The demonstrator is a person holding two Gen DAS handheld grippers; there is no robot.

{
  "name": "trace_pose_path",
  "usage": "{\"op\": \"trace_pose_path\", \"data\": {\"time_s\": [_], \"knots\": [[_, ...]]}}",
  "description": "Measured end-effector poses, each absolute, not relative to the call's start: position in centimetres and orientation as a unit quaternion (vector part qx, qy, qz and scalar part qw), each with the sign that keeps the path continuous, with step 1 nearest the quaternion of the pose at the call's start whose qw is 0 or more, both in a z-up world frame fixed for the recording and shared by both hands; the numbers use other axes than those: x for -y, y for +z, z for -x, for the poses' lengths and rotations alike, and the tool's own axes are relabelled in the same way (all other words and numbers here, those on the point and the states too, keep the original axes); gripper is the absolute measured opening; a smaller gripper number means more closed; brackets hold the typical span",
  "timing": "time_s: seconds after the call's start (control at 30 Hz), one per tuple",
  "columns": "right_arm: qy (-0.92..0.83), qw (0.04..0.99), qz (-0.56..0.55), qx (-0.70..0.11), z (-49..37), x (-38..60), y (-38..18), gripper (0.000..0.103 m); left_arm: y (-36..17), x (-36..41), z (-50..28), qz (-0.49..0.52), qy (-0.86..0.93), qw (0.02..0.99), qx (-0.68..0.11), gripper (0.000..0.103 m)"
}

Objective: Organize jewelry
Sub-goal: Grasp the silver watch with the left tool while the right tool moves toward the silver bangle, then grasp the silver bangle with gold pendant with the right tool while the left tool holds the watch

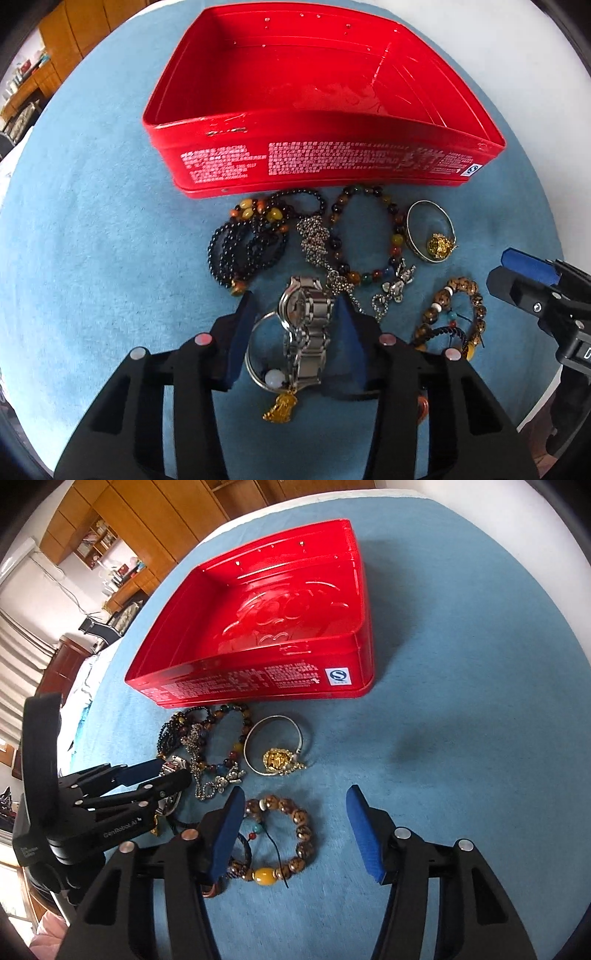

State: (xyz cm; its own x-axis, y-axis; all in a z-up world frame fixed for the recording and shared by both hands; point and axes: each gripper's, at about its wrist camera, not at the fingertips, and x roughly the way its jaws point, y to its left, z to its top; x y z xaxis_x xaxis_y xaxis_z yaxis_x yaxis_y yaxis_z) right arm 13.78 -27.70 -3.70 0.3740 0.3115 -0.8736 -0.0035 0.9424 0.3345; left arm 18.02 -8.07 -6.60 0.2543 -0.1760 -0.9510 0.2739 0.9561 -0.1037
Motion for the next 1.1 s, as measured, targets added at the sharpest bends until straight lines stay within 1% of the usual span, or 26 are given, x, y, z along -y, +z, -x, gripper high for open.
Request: {"op": "trace_pose_path", "data": {"time_s": [0.13,0.3,0.4,0.7,0.73,0.77,0.87,0.93,1.1], "knots": [[0.098,0.814,-0.140,-0.554,-14.4,27.3,-3.9,0.057,-6.9,9.2,-18.7,-0.042,-0.155,0.792,-0.589,0.028],[0.095,0.817,-0.140,-0.551,-15.5,26.9,-3.6,0.057,-6.8,9.3,-19.2,-0.033,-0.159,0.796,-0.584,0.026],[0.091,0.817,-0.140,-0.552,-16.2,26.7,-3.6,0.057,-5.8,8.3,-18.8,-0.018,-0.162,0.800,-0.578,0.026],[0.086,0.810,-0.121,-0.567,-17.5,25.9,-4.6,0.057,-0.7,4.2,-16.9,0.031,-0.173,0.830,-0.530,0.026],[0.088,0.810,-0.119,-0.568,-17.5,25.7,-4.6,0.053,-0.4,4.1,-16.8,0.033,-0.173,0.832,-0.527,0.026],[0.092,0.810,-0.116,-0.568,-17.7,25.5,-4.7,0.043,-0.2,3.6,-16.6,0.035,-0.173,0.833,-0.525,0.026],[0.106,0.806,-0.113,-0.572,-18.1,25.0,-4.8,0.031,-0.1,3.3,-16.8,0.038,-0.170,0.833,-0.525,0.026],[0.110,0.803,-0.110,-0.576,-18.3,24.7,-5.0,0.028,-0.3,3.3,-16.9,0.039,-0.169,0.830,-0.529,0.026],[0.103,0.803,-0.101,-0.579,-18.8,24.4,-5.4,0.028,-1.3,3.0,-16.6,0.040,-0.166,0.825,-0.539,0.026]]}}
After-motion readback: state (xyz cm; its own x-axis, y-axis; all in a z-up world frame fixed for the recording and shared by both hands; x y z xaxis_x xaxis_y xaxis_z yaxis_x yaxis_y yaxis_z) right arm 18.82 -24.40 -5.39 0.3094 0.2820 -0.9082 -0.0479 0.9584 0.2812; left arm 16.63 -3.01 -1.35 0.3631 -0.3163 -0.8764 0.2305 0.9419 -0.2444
